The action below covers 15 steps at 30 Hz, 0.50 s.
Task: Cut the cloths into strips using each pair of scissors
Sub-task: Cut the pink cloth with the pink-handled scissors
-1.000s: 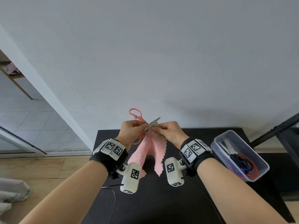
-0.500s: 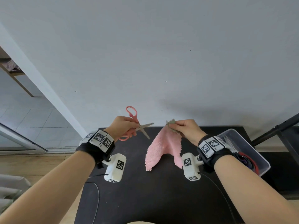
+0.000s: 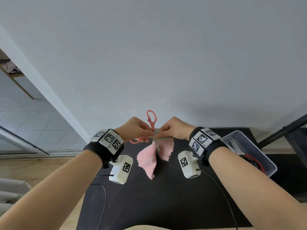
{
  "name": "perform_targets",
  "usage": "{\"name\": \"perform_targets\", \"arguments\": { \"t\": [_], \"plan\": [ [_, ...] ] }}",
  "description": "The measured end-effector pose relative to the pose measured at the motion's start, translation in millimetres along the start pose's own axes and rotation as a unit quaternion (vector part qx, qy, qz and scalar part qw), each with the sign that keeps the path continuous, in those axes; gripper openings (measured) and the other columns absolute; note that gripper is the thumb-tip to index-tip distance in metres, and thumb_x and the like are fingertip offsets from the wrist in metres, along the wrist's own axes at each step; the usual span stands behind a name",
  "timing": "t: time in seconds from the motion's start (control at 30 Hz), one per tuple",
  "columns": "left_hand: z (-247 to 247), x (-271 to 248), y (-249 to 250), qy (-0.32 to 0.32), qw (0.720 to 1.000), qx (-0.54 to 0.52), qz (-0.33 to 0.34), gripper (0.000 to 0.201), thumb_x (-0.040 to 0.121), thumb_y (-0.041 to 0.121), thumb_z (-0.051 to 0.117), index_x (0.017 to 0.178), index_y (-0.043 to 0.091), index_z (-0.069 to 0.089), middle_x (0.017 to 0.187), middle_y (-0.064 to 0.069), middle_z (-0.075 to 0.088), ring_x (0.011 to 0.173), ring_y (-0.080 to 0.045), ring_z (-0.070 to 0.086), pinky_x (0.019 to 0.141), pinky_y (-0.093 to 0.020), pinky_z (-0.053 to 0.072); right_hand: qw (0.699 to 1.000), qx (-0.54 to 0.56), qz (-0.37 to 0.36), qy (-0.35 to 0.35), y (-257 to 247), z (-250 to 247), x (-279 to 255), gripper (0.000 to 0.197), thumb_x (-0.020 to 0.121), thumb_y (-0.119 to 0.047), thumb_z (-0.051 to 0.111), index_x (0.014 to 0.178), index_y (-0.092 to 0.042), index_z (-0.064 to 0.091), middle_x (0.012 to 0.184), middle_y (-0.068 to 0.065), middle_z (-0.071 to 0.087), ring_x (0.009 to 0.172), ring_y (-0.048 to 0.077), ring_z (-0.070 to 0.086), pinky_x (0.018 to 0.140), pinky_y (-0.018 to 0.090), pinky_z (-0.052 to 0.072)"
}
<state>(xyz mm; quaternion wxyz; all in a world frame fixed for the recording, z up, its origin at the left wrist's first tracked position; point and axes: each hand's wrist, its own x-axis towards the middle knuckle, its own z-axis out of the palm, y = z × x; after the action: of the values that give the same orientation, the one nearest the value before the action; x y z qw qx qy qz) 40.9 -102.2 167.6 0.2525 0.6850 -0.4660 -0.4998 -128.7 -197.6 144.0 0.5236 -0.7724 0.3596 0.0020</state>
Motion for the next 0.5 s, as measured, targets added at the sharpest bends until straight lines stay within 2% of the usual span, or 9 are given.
{"name": "perform_targets", "arguments": {
  "t": [0.1, 0.23, 0.33, 0.43, 0.5],
  "plan": [
    [-0.6, -1.4, -3.7, 0.003, 1.0, 0.008, 0.009, 0.013, 0.086, 0.008, 0.066, 0.084, -0.003, 0.071, 0.047, 0.002, 0.061, 0.038, -0.004, 0.05, 0.038, -0.011, 0.035, 0.999, -0.032, 0.0, 0.003, -1.6, 3.5, 1.0, 0.02, 0.08, -0.028, 0.075, 0.088, -0.01, 0.077, 0.073, -0.001, 0.066, 0.065, 0.005, 0.051, 0.064, 0.018, 0.041],
    [-3.7, -3.0, -11.3, 0.005, 1.0, 0.03, 0.01, 0.012, 0.085, 0.012, 0.068, 0.078, 0.003, 0.074, 0.048, -0.003, 0.058, 0.039, -0.011, 0.044, 0.038, -0.017, 0.031, 0.999, -0.049, -0.001, 0.002, 3.4, 2.8, -1.2, 0.021, 0.08, -0.03, 0.074, 0.089, -0.012, 0.077, 0.073, 0.0, 0.065, 0.065, 0.007, 0.05, 0.066, 0.021, 0.041],
    [-24.5, -6.9, -25.0, 0.031, 0.998, 0.044, -0.014, 0.016, 0.085, 0.011, 0.067, 0.071, 0.011, 0.075, 0.05, -0.005, 0.058, 0.043, -0.015, 0.044, 0.039, -0.019, 0.031, 0.996, -0.086, 0.024, 0.026, 23.9, -12.4, -11.8, 0.028, 0.08, -0.032, 0.074, 0.083, -0.004, 0.076, 0.064, 0.002, 0.057, 0.056, 0.008, 0.042, 0.055, 0.02, 0.034],
    [-52.6, -13.0, -41.2, 0.066, 0.996, 0.029, -0.05, 0.021, 0.086, 0.01, 0.067, 0.067, 0.012, 0.075, 0.051, -0.007, 0.058, 0.04, -0.013, 0.043, 0.039, -0.019, 0.031, 0.995, -0.053, 0.045, 0.073, 49.5, -28.4, -25.0, 0.04, 0.08, -0.032, 0.074, 0.079, 0.008, 0.071, 0.062, 0.009, 0.049, 0.058, 0.015, 0.038, 0.054, 0.023, 0.03],
    [-56.4, -14.7, -43.4, 0.057, 0.996, 0.034, -0.054, 0.021, 0.086, 0.01, 0.067, 0.067, 0.012, 0.075, 0.053, -0.008, 0.06, 0.041, -0.012, 0.046, 0.044, -0.021, 0.034, 0.995, -0.005, 0.046, 0.092, 53.0, -28.5, -27.7, 0.032, 0.079, -0.031, 0.075, 0.077, 0.001, 0.074, 0.064, 0.009, 0.056, 0.061, 0.016, 0.043, 0.059, 0.023, 0.036]
  ]
}}
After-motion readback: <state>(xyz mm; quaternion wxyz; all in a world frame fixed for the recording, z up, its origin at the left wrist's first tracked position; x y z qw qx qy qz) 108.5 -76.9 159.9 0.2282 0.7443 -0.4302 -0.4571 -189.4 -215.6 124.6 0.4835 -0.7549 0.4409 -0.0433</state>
